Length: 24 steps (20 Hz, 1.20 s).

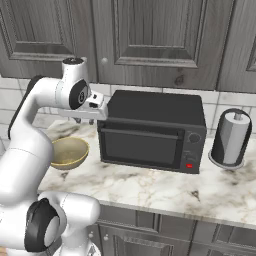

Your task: Open the cabinet. Pick the mango and kiwi from the cabinet and place them into the bowl. Then close the cabinet.

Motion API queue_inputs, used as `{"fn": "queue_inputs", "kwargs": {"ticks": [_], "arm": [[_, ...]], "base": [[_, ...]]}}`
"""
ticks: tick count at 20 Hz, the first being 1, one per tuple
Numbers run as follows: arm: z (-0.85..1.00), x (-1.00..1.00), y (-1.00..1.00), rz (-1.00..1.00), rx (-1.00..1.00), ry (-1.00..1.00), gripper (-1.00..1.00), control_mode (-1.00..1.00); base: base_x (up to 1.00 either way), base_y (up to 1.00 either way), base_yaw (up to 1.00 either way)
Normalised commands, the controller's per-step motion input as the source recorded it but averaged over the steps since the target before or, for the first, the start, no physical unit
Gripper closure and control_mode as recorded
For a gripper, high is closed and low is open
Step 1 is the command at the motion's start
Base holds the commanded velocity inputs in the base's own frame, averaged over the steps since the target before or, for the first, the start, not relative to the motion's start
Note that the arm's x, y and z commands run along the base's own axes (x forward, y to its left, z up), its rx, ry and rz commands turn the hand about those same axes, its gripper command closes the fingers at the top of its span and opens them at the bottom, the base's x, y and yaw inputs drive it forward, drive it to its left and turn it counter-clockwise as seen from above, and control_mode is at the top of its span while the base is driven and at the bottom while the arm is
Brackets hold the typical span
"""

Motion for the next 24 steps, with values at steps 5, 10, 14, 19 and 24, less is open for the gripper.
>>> {"fn": "queue_inputs", "kwargs": {"ticks": [5,10,14,19,24], "arm": [[0.0,-0.1,0.0,0.0,0.0,0.0,-1.0,-1.0],[0.0,-0.21,-0.01,0.0,0.0,-0.07,-1.0,-1.0],[0.0,-0.17,-0.01,-0.07,0.0,-0.14,-1.0,-1.0],[0.01,-0.08,-0.02,-0.1,0.0,-0.19,-1.0,-1.0],[0.11,-0.05,-0.19,-0.06,0.01,-0.21,-1.0,-1.0]], "base": [[0.0,0.0,0.0],[0.0,0.0,0.0],[0.0,0.0,0.0],[0.0,0.0,0.0],[0.0,0.0,0.0]]}}
